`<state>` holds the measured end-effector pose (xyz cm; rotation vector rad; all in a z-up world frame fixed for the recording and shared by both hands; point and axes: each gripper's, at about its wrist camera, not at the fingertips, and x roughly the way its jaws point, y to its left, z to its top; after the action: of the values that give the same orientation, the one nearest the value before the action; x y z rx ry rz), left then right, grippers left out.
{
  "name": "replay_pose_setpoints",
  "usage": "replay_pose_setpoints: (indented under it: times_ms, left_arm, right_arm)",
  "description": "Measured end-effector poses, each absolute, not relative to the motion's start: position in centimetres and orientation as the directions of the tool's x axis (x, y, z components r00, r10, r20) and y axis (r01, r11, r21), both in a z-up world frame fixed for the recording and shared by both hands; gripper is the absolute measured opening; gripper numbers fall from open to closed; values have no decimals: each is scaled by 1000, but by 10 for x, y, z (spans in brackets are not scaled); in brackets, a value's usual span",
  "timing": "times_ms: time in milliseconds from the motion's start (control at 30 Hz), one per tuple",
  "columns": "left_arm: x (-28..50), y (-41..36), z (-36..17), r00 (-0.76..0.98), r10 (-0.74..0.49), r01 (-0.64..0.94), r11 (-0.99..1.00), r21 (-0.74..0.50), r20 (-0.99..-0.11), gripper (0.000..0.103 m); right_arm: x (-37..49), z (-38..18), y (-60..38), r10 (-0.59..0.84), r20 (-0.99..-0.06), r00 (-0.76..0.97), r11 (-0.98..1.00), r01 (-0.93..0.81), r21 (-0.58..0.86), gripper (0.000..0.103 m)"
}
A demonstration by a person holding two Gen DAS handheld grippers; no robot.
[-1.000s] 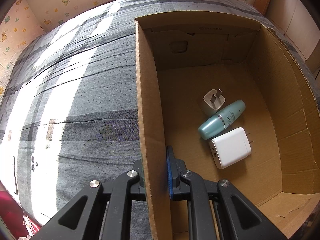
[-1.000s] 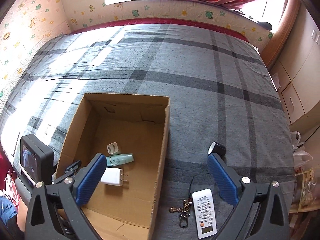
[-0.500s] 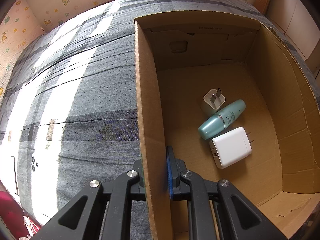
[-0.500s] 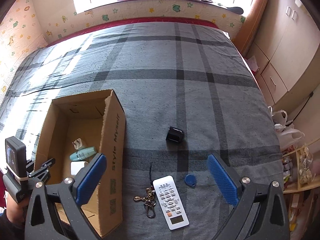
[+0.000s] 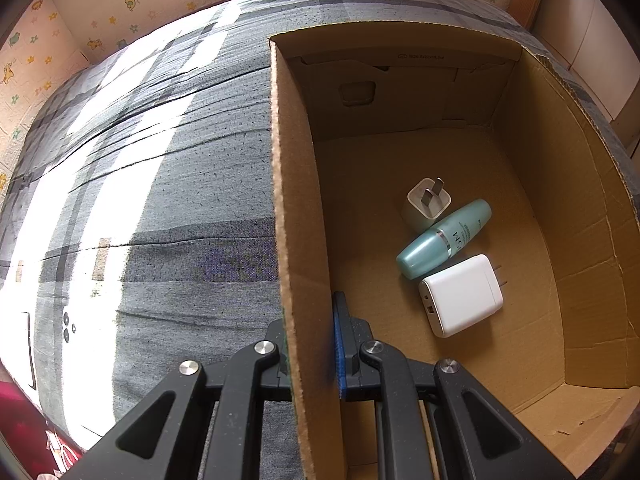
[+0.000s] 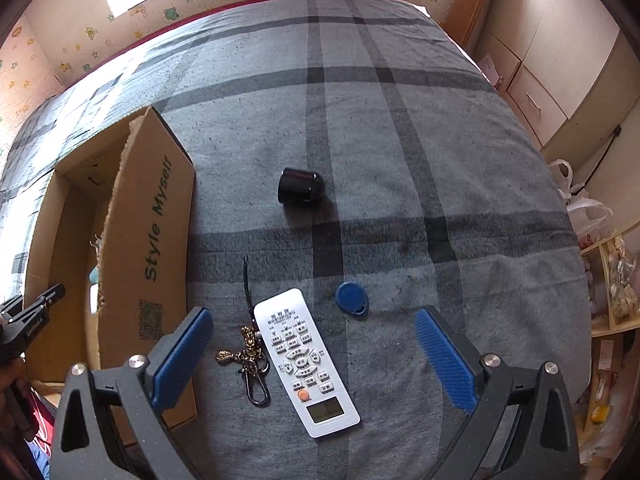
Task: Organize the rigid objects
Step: 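Withdraw the right gripper from the box toward the white remote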
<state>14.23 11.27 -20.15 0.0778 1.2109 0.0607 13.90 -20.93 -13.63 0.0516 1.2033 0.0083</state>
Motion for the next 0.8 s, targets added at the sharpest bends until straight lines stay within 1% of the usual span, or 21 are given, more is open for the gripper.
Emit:
replay_pose_setpoints:
  times_ms: [200, 467, 800]
  left_arm:
    - [142, 112, -201, 351, 89, -5, 996, 93, -932, 13]
    - [142, 113, -201, 352, 89, -6, 996, 93, -932, 13]
    - [142, 114, -202, 353, 89, -8, 996, 93, -931, 13]
  right_arm:
    - [129, -176, -214, 29, -948, 316, 998, 43, 44, 103]
    - [122, -212, -216, 33, -959, 283, 998, 39, 46, 103]
    - [118, -230, -209, 42, -968, 249, 999, 11, 46, 102]
